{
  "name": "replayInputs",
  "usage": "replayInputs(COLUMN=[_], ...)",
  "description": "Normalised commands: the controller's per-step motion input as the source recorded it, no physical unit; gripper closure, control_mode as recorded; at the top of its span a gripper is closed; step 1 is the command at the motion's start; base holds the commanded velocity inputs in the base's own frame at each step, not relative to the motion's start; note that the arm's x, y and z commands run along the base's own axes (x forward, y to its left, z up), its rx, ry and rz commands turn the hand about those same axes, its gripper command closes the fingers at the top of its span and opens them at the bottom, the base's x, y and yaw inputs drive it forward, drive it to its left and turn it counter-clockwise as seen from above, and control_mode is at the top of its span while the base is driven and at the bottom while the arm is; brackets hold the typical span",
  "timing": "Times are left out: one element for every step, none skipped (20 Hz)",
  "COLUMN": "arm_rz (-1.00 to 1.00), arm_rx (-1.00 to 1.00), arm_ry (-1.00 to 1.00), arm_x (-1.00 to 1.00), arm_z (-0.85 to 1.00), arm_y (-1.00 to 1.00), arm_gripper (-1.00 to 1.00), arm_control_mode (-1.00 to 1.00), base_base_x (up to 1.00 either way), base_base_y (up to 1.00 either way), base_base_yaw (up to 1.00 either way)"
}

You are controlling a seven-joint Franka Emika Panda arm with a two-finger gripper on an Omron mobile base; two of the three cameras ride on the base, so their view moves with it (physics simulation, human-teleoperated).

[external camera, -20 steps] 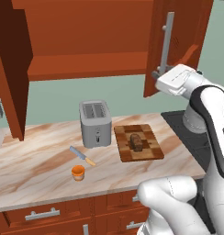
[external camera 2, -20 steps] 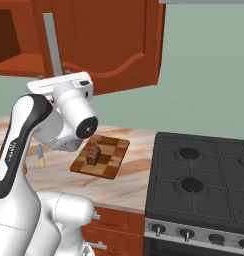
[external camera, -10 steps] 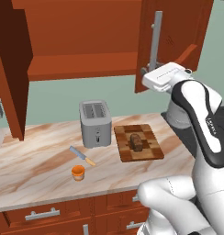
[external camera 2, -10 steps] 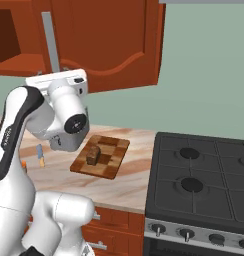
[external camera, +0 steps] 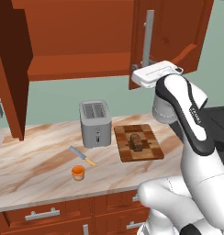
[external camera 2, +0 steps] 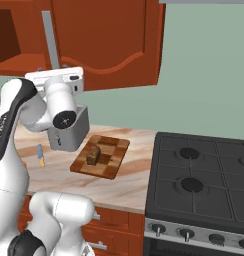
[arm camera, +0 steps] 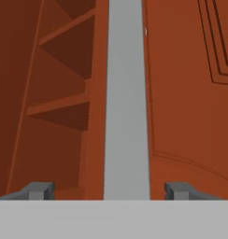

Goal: Pick the bread, place it on the cutting board, pick the jam, place it on the counter, and close the cabinet.

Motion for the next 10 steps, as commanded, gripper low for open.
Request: replayInputs(arm_rz=[-0.09, -0.09, -0.09, -0.09, -0.09, -0.09, -0.09, -0.09, -0.09, -0.09], arm_rx=[0.00, 0.00, 0.00, 0.00, 0.00, 0.00, 0.00, 0.00, 0.00, 0.00], arm_ry=[-0.01, -0.01, 0.00, 0.00, 0.00, 0.00, 0.00, 0.00, 0.00, 0.00], arm_x=[0.29, 0.29, 0.29, 0.27, 0.26, 0.26, 0.26, 0.26, 0.26, 0.26], arm_z=[0.00, 0.00, 0.00, 0.00, 0.00, 0.00, 0.00, 0.00, 0.00, 0.00], arm_y=[0.06, 0.06, 0.06, 0.06, 0.06, 0.05, 0.05, 0.05, 0.05, 0.05], arm_gripper=[-1.00, -1.00, -1.00, -1.00, -1.00, -1.00, -1.00, -1.00, -1.00, -1.00], arm_control_mode=[-1.00, -1.00, -1.00, -1.00, -1.00, -1.00, -1.00, -1.00, -1.00, -1.00], base_base_x=[0.00, 0.00, 0.00, 0.00, 0.00, 0.00, 0.00, 0.00, 0.00, 0.00], base_base_y=[0.00, 0.00, 0.00, 0.00, 0.00, 0.00, 0.00, 0.00, 0.00, 0.00], base_base_yaw=[0.00, 0.00, 0.00, 0.00, 0.00, 0.00, 0.00, 0.00, 0.00, 0.00])
